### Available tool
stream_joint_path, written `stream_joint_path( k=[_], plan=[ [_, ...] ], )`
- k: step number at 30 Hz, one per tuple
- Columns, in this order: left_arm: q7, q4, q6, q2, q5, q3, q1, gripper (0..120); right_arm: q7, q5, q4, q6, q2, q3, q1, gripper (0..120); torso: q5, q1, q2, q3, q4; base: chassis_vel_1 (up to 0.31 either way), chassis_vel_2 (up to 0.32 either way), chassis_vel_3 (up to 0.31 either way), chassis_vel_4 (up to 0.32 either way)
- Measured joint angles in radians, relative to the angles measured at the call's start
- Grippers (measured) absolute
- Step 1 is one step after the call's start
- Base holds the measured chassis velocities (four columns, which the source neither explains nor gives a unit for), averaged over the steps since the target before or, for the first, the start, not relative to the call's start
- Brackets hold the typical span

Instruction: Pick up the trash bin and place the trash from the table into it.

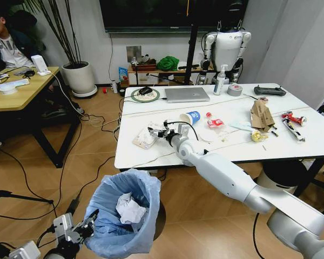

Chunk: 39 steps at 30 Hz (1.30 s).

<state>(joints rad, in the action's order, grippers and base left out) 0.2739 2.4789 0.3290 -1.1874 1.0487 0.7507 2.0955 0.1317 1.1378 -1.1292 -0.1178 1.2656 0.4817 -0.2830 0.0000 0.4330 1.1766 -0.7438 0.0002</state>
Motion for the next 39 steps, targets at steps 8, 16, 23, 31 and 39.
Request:
stream_joint_path(
  k=[8, 16, 23, 31, 39],
  plan=[
    [0.001, -0.004, 0.000, 0.001, 0.000, -0.001, -0.005, 0, -0.003, 0.001, -0.003, 0.001, -0.005, 0.002, -0.001, 55, 0.0000, 0.000, 0.000, 0.000, 0.0000, 0.000, 0.000, 0.000, 0.000],
    [0.002, -0.002, 0.000, 0.001, 0.001, 0.001, -0.004, 0, -0.006, 0.002, -0.008, 0.001, -0.003, 0.006, -0.001, 27, 0.0000, 0.000, 0.000, 0.000, 0.0000, 0.000, 0.000, 0.000, 0.000],
    [0.003, 0.000, 0.000, 0.000, 0.002, 0.001, -0.005, 0, -0.008, 0.002, -0.006, 0.001, -0.002, 0.007, 0.000, 0, 0.0000, 0.000, 0.000, 0.000, 0.0000, 0.000, 0.000, 0.000, 0.000],
    [0.003, -0.001, 0.000, -0.004, 0.000, -0.008, -0.010, 0, -0.014, 0.005, -0.007, 0.002, -0.001, 0.009, 0.002, 0, 0.0000, 0.000, 0.000, 0.000, 0.0000, 0.000, 0.000, 0.000, 0.000],
    [0.017, -0.008, -0.003, -0.007, -0.007, -0.029, -0.020, 0, -0.019, 0.027, -0.086, 0.008, -0.037, 0.008, 0.022, 0, 0.0001, 0.000, 0.000, 0.000, 0.0002, 0.000, 0.000, 0.000, 0.000]
  ],
)
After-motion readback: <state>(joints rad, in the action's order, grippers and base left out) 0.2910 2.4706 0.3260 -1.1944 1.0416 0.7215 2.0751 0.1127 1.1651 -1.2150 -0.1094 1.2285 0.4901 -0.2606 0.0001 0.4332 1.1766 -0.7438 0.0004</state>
